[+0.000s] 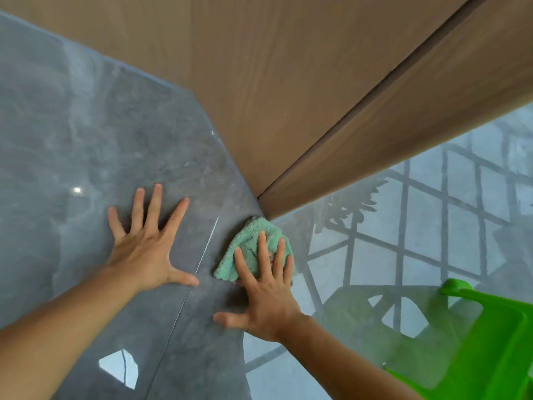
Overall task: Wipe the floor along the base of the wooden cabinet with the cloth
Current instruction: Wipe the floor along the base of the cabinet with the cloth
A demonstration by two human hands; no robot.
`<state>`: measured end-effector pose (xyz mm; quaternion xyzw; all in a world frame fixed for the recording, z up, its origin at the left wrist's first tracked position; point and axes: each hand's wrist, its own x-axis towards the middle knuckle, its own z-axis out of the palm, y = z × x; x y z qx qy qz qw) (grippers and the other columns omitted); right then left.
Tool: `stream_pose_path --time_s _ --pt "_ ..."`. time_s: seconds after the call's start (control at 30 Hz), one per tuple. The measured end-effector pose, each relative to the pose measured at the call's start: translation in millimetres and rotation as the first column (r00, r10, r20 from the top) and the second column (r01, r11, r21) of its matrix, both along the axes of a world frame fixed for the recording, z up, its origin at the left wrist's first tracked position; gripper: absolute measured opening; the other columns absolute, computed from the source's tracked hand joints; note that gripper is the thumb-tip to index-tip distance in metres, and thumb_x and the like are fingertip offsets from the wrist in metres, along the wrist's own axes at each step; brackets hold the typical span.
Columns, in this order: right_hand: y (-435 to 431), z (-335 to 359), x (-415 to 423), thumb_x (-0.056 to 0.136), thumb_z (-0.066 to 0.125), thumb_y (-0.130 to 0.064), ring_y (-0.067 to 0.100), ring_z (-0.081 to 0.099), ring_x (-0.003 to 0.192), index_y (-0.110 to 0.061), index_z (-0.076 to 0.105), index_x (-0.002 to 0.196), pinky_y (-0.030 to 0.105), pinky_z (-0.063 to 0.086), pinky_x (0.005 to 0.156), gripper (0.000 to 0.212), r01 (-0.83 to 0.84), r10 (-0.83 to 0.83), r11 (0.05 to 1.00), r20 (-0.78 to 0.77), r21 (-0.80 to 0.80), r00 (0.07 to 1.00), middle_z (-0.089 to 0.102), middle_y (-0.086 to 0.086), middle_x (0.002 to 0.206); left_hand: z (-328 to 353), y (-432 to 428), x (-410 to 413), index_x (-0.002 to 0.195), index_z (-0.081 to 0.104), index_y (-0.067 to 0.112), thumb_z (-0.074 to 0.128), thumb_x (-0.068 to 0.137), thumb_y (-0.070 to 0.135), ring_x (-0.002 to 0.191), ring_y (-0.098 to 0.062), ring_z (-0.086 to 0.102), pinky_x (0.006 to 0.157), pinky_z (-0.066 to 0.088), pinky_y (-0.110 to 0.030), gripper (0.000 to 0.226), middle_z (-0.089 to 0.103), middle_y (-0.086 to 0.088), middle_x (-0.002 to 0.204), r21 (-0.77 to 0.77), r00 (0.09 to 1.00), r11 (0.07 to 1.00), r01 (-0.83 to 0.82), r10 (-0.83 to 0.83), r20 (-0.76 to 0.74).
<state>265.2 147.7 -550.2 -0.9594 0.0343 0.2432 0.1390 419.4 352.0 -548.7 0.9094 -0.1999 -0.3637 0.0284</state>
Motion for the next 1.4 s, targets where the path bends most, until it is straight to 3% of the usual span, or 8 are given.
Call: stream_pose_path --time_s 0.23,0.4,0.6,0.73,1.0,1.17,1.27,1.4 --pt "39 -13 111 0.074 0.026 -0.089 0.036 -0.04 0.139 -0.042 -0.005 0.152 0.06 -0.023 0.111 0.096 0.001 -0.009 0.998 0.111 0.071 0.994 -0.035 0.0 0.159 -5 13 -18 0.137 -0.043 0.041 0.038 0.016 0.103 0.135 -0.041 -0.047 0.106 -0.012 -0.078 0.158 -0.055 -0.003 0.147 0.001 0.935 0.935 -0.355 0.355 -0.008" --pt "64 -17 228 0.067 0.031 -0.091 0.035 -0.041 0.138 -0.049 0.003 0.149 0.059 -0.024 0.11 0.097 0.12 -0.127 0.988 0.07 0.096 0.989 -0.036 -0.003 0.157 -6 14 -13 0.134 -0.047 0.038 0.038 0.009 0.103 0.127 -0.045 -0.055 0.083 -0.042 -0.067 0.165 -0.059 -0.006 0.143 0.057 0.932 0.934 -0.352 0.355 -0.069" --pt "77 -15 294 0.074 0.033 -0.087 0.038 -0.035 0.141 -0.047 0.008 0.151 0.06 -0.019 0.113 0.091 0.066 -0.069 0.997 0.073 0.044 0.995 -0.032 -0.002 0.159 -3 14 -13 0.135 -0.045 0.039 0.042 0.006 0.101 0.127 -0.046 -0.055 0.08 -0.044 -0.066 0.168 -0.059 -0.006 0.144 0.086 0.926 0.935 -0.345 0.354 -0.131" --pt "46 -10 241 0.084 0.045 -0.073 0.035 -0.019 0.148 -0.042 0.02 0.151 0.056 -0.001 0.119 0.078 -0.069 0.057 0.997 0.239 0.04 0.969 -0.013 -0.001 0.165 -2 13 -11 0.131 -0.049 0.039 0.047 0.011 0.1 0.122 -0.045 -0.058 0.078 -0.044 -0.066 0.166 -0.061 -0.006 0.14 0.071 0.93 0.94 -0.333 0.34 -0.14" --pt "18 -16 82 0.087 0.03 -0.079 0.039 -0.019 0.147 -0.035 0.01 0.155 0.06 0.009 0.119 0.083 -0.056 0.054 0.998 0.198 0.005 0.979 -0.013 0.007 0.165 -5 14 -12 0.132 -0.049 0.037 0.051 0.015 0.099 0.123 -0.047 -0.057 0.086 -0.035 -0.071 0.166 -0.062 -0.008 0.14 0.033 0.935 0.944 -0.329 0.331 -0.127" --pt "48 -11 232 0.086 0.036 -0.075 0.04 -0.019 0.147 -0.041 0.015 0.152 0.057 -0.003 0.12 0.078 -0.071 0.07 0.997 0.214 -0.004 0.974 -0.015 0.003 0.165 -8 15 -13 0.132 -0.049 0.037 0.05 0.015 0.099 0.124 -0.047 -0.056 0.089 -0.031 -0.073 0.165 -0.061 -0.008 0.14 0.018 0.939 0.944 -0.331 0.331 -0.094" --pt "75 -3 326 0.082 0.026 -0.082 0.04 -0.018 0.147 -0.045 0.015 0.151 0.054 -0.009 0.119 0.079 0.006 -0.006 1.0 0.059 0.002 0.998 -0.02 -0.002 0.164 -7 15 -13 0.133 -0.048 0.037 0.053 0.015 0.097 0.124 -0.045 -0.057 0.088 -0.033 -0.072 0.166 -0.061 -0.007 0.14 0.0 0.936 0.94 -0.34 0.339 -0.09" --pt "77 3 336 0.08 0.024 -0.084 0.041 -0.021 0.146 -0.04 0.009 0.153 0.055 -0.009 0.119 0.086 -0.023 0.023 0.999 -0.009 -0.049 1.0 -0.025 -0.002 0.162 -6 14 -14 0.132 -0.049 0.037 0.056 0.018 0.096 0.122 -0.044 -0.059 0.089 -0.033 -0.072 0.166 -0.063 -0.006 0.139 -0.011 0.935 0.939 -0.343 0.341 -0.095"
